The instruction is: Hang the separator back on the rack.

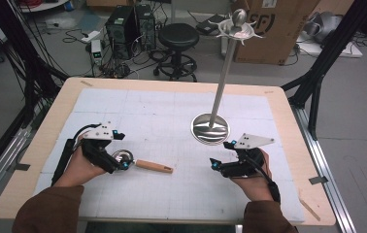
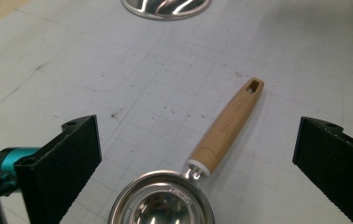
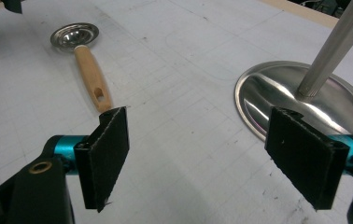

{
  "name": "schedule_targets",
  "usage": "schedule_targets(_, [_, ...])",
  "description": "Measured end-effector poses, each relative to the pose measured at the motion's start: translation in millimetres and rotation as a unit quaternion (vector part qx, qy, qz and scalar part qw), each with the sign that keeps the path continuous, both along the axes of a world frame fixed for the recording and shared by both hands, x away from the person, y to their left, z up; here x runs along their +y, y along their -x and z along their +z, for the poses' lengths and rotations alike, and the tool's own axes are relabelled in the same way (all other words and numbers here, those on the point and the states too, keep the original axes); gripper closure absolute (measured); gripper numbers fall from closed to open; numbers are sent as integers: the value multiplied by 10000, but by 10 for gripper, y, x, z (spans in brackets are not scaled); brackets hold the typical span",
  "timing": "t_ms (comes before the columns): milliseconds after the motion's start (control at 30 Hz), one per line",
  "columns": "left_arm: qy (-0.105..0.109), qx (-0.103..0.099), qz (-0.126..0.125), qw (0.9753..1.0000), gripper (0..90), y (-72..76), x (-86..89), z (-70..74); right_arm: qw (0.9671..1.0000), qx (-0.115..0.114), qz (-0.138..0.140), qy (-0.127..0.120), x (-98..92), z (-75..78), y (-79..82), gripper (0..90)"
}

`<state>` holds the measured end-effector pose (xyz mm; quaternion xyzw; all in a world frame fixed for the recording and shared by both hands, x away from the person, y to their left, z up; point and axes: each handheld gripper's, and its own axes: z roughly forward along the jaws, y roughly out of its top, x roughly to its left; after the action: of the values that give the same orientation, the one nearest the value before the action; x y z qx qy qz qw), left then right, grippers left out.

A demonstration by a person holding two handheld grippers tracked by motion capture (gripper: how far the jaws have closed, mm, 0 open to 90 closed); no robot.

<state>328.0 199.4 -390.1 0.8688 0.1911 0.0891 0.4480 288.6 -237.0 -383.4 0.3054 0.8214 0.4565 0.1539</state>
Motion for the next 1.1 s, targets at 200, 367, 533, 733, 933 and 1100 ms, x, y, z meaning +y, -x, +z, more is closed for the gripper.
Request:
schedule_targets(200, [-522, 84, -225, 9983, 17, -80, -176, -13, 10000, 30, -2, -20, -3, -2, -2, 211])
schedule_targets(367, [-763, 183, -354, 9963, 90, -112, -219, -87, 10000, 73, 10, 58, 12, -23, -18, 211])
schedule_targets(533, [-951, 198, -514, 9939, 171, -119, -278, -137, 9999, 97, 27, 114, 41, -45, -40, 211])
schedule_targets(733, [-1396, 298, -807, 9865, 353, -126, -352, -181, 9998, 120, 56, 146, 59, -55, -42, 212])
schedule_targets(933, [-1818, 333, -969, 9780, 426, -138, -501, -188, 9997, 153, 69, 165, 64, -55, -31, 214])
schedule_targets(1100, [-2043, 389, -945, 9735, 469, -153, -528, -248, 9998, 151, 88, 125, 57, -78, -32, 220])
